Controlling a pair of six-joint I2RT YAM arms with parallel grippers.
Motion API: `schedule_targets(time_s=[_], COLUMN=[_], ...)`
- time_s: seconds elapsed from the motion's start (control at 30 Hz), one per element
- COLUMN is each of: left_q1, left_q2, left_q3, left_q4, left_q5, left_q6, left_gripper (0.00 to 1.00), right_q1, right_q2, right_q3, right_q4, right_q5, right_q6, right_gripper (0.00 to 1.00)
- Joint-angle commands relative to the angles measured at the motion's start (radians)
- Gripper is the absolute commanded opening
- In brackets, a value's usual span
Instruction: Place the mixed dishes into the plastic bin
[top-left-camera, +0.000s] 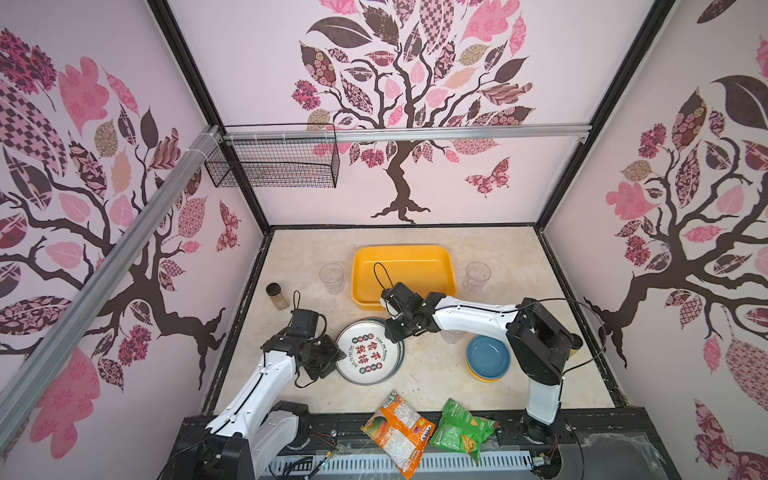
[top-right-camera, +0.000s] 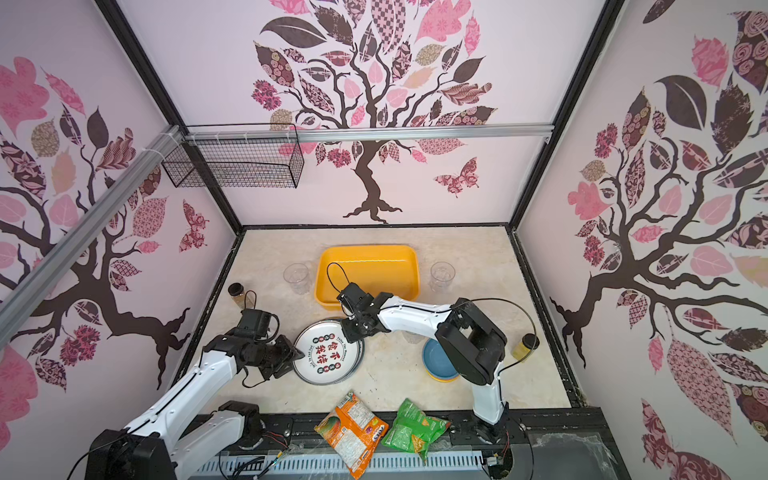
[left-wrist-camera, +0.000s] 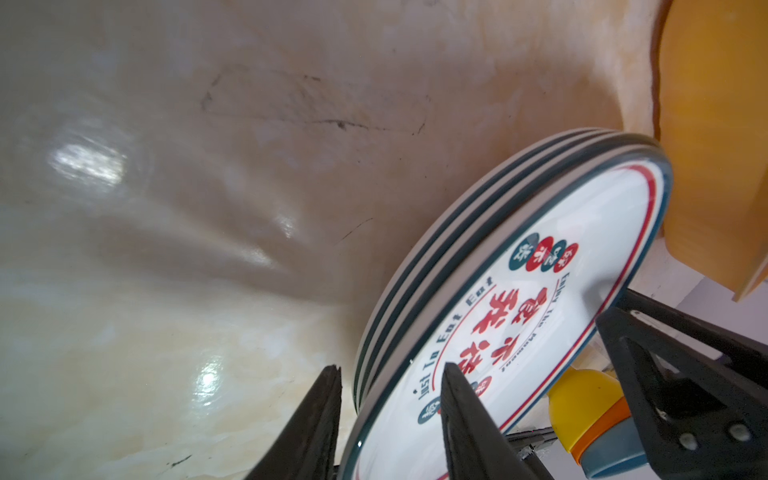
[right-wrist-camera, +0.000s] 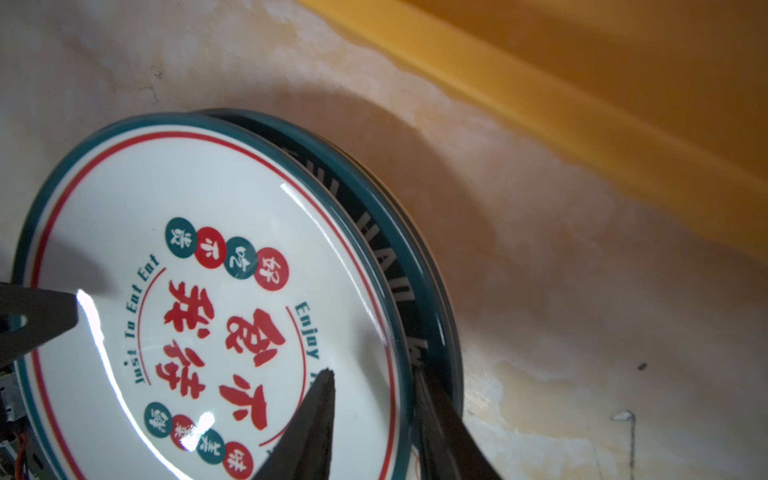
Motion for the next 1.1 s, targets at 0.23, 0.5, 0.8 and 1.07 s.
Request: schedule_targets(time_s=[0.23,0.5,0.8,1.07], left_q1=[-0.006,-0.005,-0.005,-0.006], left_q2=[-0.027,-0.03,-0.034,-0.053], left_q3=[-0.018,-0.019,-0.016,-0.01], left_q4=[-0.024,-0.025,-0.027,-0.038], left_q5=[-0.02,-0.02,-0.017,-0.012], left_q6=[-0.016,-0.019,-0.017,-0.017], left_gripper=[0.4,0.38,0.32,0.2], right_q1=[0.005,0.004,0.005,0.005], right_q2=[0.044,0.06,0.068,0.063], right_q3=[0.003,0.008,0.013,0.009], right_q4=[-0.012,-0.015,-0.019,-0.019], right_q5=[-0.07,-0.109,-0.151,-0.15], right_q6=[-0.028,-0.042,-0.056,-0.056], right_gripper=[0.3,0.24,0.19,0.2])
